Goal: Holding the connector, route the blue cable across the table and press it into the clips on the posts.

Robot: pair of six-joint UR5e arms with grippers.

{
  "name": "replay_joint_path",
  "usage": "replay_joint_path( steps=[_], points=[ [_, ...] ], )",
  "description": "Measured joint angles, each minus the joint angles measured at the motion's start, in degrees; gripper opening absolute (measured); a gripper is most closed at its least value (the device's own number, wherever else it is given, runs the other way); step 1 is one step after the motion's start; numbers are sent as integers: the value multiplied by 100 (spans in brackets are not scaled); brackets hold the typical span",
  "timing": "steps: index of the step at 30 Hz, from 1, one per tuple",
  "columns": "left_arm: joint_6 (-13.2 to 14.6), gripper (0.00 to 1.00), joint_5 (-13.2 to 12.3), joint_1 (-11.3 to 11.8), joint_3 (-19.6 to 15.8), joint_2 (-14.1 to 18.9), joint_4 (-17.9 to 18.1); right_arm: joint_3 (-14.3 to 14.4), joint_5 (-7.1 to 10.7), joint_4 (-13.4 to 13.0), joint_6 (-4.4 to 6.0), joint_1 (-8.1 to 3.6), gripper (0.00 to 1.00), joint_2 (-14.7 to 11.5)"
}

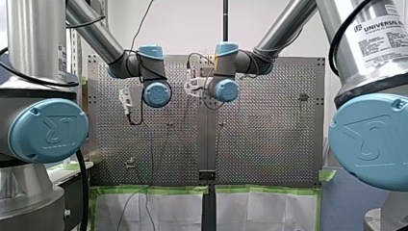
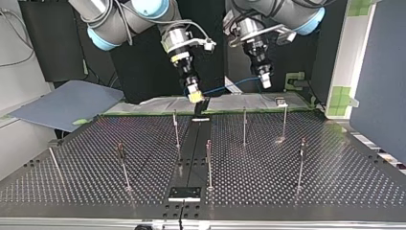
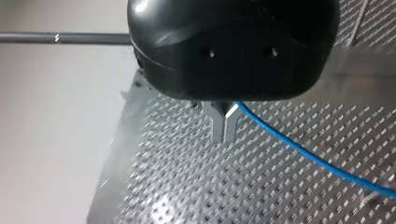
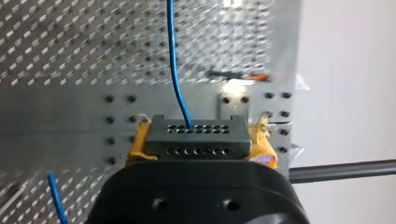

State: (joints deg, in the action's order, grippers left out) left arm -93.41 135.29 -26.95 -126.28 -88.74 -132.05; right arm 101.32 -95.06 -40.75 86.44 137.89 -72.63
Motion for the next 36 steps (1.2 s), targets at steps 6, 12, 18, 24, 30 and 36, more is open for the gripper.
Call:
replay_joint_path(
  steps=[6,12,18,24,30,36],
  points=[
    [26,2,63,133,95,51,-286,-267,132,304,115,11,0,6],
    [2,2,-118,378,104,145,-526,-540,243,607,177,16,0,54],
    [-11,2,-425,690,123,394,-589,-816,312,898,189,64,0,232],
    [-24,2,-741,1006,255,313,-689,-1121,337,1204,202,152,0,439],
    [-27,2,-972,1244,376,222,-710,-1450,417,1534,312,210,0,493],
    [-28,2,-1003,1380,499,216,-751,-1743,458,1816,378,232,0,520]
  ],
)
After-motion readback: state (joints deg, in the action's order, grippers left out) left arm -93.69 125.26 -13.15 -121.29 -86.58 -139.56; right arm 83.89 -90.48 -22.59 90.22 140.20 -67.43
